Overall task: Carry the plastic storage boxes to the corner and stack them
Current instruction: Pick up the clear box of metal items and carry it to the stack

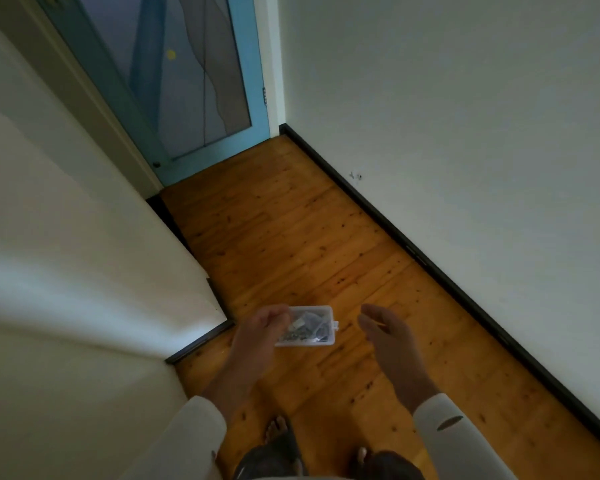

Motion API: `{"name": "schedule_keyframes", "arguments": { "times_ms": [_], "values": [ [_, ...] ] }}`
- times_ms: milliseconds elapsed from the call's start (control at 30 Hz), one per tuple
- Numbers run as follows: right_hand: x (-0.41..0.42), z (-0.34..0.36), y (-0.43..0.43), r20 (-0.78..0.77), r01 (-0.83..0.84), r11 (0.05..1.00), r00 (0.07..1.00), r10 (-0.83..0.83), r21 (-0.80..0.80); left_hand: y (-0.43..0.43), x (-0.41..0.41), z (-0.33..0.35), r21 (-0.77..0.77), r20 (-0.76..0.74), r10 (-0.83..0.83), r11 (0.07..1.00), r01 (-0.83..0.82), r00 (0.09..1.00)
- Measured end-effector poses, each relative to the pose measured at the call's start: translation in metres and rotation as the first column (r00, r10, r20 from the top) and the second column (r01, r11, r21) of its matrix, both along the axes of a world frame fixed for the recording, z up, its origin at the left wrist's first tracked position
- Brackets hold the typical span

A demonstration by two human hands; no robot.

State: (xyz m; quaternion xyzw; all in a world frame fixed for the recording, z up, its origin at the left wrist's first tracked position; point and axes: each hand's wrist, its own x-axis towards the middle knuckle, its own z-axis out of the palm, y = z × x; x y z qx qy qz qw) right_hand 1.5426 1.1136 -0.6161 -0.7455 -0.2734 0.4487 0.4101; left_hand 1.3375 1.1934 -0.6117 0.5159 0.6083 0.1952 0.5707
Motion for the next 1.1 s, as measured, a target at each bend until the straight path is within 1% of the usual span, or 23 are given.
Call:
{"name": "schedule_keyframes", "arguments": {
  "times_ms": [133, 267, 367, 500, 633, 733, 900, 1100],
  "values": [
    [0.002, -0.007, 0.007, 0.006, 0.018, 0.999, 1.000, -0.018, -0.026, 0.010, 0.003, -0.003, 0.000, -0.009, -0.040, 0.999, 0.040, 0.999],
    [0.015, -0.018, 0.022, -0.038, 0.000, 0.999, 0.999, -0.001, -0.036, 0.018, 0.012, -0.011, -0.018, -0.029, -0.007, 1.000, 0.007, 1.000],
    [0.022, -0.029, 0.032, -0.039, -0.024, 0.999, 0.999, 0.022, -0.039, 0.023, 0.016, -0.020, -0.022, -0.001, 0.032, 0.999, -0.032, 0.999],
    [0.031, -0.047, 0.040, -0.030, -0.026, 0.998, 0.999, 0.024, -0.054, 0.032, 0.023, -0.039, -0.025, -0.032, 0.018, 1.000, -0.019, 0.999],
    [0.032, -0.066, 0.048, -0.018, -0.034, 0.998, 0.999, 0.033, -0.061, 0.044, 0.025, -0.059, -0.049, -0.005, 0.003, 0.999, -0.003, 1.000],
    [0.025, -0.100, 0.065, -0.015, -0.010, 0.998, 1.000, 0.009, -0.055, 0.067, 0.024, -0.089, -0.048, 0.011, -0.006, 0.999, 0.006, 1.000],
    [0.013, -0.170, 0.087, -0.012, 0.005, 0.998, 1.000, -0.006, -0.062, 0.094, 0.018, -0.159, -0.056, 0.043, -0.015, 0.998, 0.017, 0.999],
    [0.010, -0.257, 0.106, 0.026, 0.011, 0.998, 1.000, -0.009, -0.067, 0.110, 0.017, -0.254, -0.026, 0.014, -0.016, 1.000, 0.017, 1.000]
  ]
}}
